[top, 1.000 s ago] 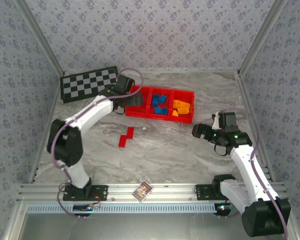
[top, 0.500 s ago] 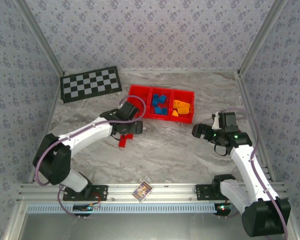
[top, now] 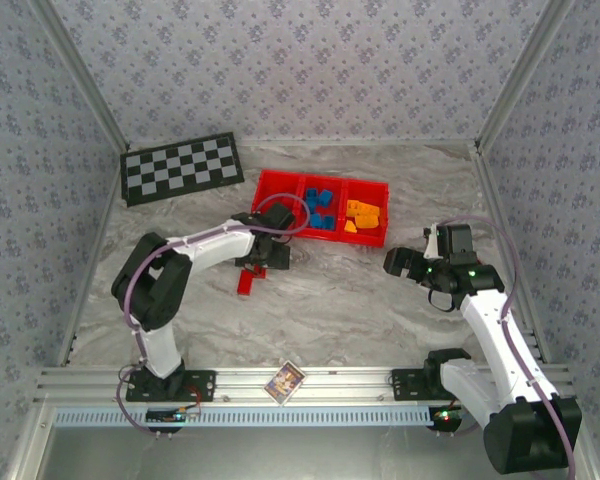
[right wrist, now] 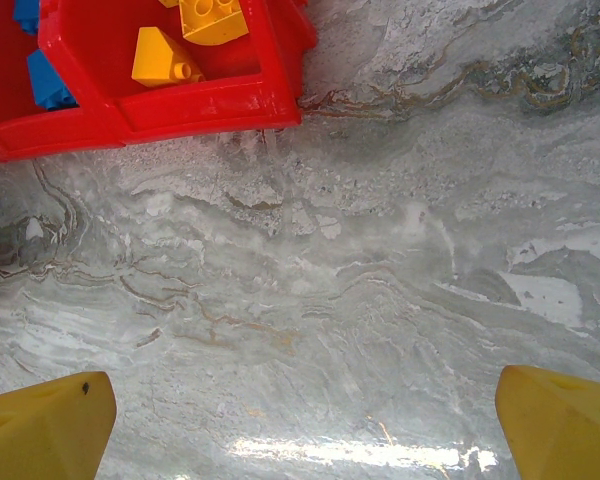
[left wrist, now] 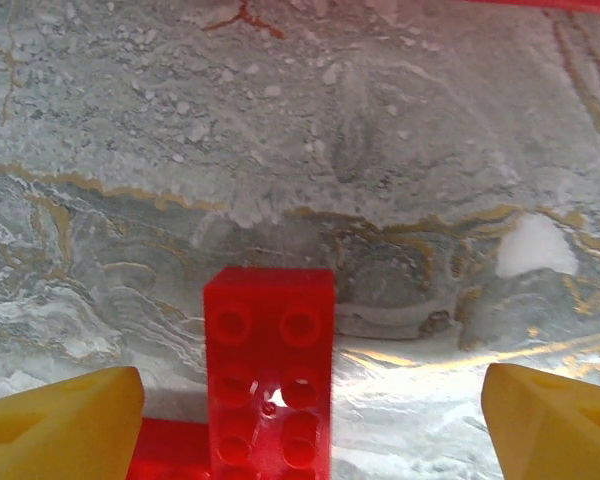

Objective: Sort the legos into containers by color
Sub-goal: Pick up the lego from the center of the table.

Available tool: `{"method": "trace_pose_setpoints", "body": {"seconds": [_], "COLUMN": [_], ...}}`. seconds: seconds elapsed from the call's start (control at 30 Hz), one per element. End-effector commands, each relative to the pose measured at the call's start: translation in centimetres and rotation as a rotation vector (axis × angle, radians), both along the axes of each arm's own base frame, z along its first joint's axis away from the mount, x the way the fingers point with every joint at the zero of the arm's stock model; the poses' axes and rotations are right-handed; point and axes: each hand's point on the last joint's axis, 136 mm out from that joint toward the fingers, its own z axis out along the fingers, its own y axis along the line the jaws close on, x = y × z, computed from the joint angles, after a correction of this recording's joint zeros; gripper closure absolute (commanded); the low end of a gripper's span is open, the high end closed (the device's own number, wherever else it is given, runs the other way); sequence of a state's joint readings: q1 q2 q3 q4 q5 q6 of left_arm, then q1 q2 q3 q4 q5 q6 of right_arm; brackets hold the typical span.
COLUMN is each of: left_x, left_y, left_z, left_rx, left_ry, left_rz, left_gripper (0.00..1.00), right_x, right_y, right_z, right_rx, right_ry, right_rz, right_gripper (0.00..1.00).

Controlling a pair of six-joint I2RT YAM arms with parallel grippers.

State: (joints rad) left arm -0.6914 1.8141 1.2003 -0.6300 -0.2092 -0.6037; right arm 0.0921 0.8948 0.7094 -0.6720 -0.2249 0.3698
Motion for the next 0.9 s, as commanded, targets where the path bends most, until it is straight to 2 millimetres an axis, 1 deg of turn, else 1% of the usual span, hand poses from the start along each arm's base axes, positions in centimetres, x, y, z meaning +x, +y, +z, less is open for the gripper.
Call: {"method": "trace_pose_setpoints", "body": {"seconds": [0.0,0.17,0.33,0.53,0.57,0.73,0.77,0.87], "left_x": [0.6,0.9,1.1,1.4,1.4,1.8,1.8,1.9], "left_y": [0.7,1.2,1.0,0.8,0.8,0.8,0.8,0.6], "left_z": [0.0,-0.7,-1.2,-1.4,-1.5,-0.9,-0.6,1.0], "left_rx": [0.008,0.001,-0.011,-0.015,-0.016,-0.031,-0.038,-0.059], "left_ry": [0.011,0.032,0.041,0.049,0.049,0.03,0.022,-0.034], "left_rz": [0.032,0.057,0.056,0.067,0.071,0.086,0.088,0.102], "left_gripper": [0.16,0.24,0.35,0.5,0.54,0.64,0.67,0.68], "right_x": [-0.2,-0.2,-0.1,-0.1,-0.1,-0.1,-0.1,-0.1], "right_y": [0.2,0.1,0.1,0.1,0.1,0.0,0.0,0.0], "right_z": [-0.1,-0.2,-0.2,-0.2,-0.2,-0.2,-0.2,-0.3], "right_rx": [0.009,0.007,0.007,0.006,0.007,0.006,0.006,0.006], "right_ry": [0.002,0.002,0.003,0.003,0.002,0.003,0.004,0.006], "right_rz": [0.001,-0.002,-0.004,-0.004,-0.005,-0.006,-0.007,-0.008], "right_gripper": [0.0,0.0,0.0,0.0,0.0,0.0,0.0,0.0]}}
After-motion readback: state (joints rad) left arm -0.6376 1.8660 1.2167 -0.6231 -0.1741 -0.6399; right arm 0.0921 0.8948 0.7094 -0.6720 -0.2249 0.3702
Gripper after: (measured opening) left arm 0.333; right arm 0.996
